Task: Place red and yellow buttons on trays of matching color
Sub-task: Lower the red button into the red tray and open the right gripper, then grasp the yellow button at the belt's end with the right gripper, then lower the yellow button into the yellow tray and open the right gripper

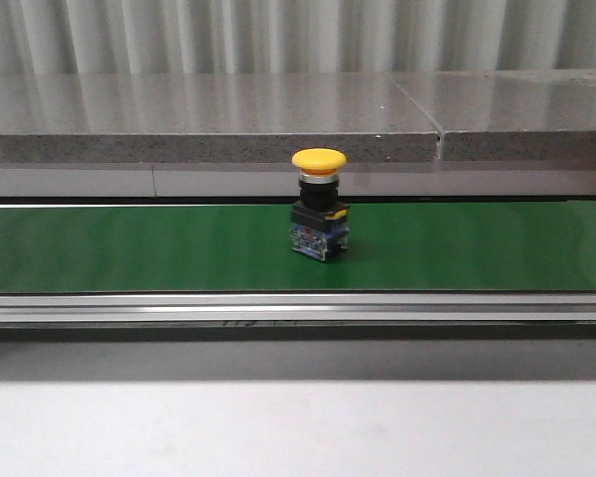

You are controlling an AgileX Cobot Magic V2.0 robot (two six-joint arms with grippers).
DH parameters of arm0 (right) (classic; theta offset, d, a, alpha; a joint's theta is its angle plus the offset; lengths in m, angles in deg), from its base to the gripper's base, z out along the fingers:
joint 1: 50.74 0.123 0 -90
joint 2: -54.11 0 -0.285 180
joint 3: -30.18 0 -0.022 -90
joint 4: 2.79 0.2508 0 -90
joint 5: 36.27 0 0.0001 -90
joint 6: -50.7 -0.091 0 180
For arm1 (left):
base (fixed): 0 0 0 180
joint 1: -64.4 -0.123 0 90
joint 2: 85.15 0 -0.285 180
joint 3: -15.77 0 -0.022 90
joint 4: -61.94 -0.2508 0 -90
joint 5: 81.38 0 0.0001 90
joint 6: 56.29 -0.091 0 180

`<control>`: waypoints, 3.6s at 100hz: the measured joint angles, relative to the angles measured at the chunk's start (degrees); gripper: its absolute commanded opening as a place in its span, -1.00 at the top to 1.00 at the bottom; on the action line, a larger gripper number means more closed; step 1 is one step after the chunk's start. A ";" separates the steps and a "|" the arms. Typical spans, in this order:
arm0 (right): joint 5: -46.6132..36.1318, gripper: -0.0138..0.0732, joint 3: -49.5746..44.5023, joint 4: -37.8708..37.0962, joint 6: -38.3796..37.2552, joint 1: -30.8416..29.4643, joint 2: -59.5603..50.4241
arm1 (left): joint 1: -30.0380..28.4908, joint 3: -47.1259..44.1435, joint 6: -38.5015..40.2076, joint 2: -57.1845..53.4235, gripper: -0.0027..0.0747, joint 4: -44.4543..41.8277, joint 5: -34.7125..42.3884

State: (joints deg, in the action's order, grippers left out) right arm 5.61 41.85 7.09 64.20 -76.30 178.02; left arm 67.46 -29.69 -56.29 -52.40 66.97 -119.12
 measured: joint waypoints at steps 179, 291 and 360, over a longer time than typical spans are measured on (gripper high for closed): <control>20.21 -0.72 -19.38 1.67 3.29 22.63 -31.77 | 0.00 0.00 0.00 0.00 0.98 0.00 0.00; 5.17 0.55 -21.96 1.77 5.08 36.29 -23.65 | 0.00 0.00 0.00 0.00 0.98 0.00 0.00; 8.02 0.55 -23.03 -5.20 -8.09 1.19 -34.06 | 0.00 0.00 0.00 0.00 0.98 0.00 0.00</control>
State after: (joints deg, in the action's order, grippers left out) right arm 13.63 18.82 1.89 56.11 -75.11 143.96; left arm 67.46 -29.69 -56.29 -52.40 66.97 -119.12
